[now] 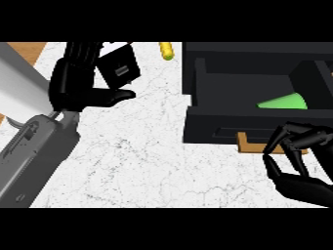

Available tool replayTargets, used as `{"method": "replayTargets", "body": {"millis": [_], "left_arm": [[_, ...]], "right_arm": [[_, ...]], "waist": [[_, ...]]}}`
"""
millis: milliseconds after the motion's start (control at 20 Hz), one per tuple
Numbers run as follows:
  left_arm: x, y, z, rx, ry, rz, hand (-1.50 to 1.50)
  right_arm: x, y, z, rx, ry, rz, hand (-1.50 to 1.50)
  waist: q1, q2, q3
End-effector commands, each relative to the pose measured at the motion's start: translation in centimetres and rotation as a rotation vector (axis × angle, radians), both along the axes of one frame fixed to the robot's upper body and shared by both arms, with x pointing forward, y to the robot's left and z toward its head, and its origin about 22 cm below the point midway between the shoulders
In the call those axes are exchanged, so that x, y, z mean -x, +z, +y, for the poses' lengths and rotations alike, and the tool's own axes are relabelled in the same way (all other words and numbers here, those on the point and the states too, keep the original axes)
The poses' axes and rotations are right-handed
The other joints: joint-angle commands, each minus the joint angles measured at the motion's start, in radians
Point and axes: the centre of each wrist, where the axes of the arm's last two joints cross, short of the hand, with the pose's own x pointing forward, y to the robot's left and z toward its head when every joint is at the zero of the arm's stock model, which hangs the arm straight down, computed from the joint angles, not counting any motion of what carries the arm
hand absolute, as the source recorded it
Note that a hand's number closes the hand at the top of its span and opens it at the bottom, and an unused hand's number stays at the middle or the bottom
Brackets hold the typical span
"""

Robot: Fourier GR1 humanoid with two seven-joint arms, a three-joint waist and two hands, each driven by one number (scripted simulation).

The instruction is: Pick up the cup, place it into the drawer and close the drawer

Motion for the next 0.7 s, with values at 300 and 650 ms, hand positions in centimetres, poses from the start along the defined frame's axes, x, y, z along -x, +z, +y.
{"method": "replayTargets", "body": {"millis": [300,650], "left_arm": [[4.4,-2.8,6.7,0.010,0.003,-0.003,-1.50],[8.2,-4.3,12.1,0.010,0.027,0.025,-1.50]], "right_arm": [[-1.6,-4.0,2.2,0.474,0.072,-0.092,1.50],[-3.4,-9.3,3.5,0.554,0.046,-0.089,-1.50]], "waist": [[-0.002,0.006,0.000],[-0.012,0.005,0.000]]}}
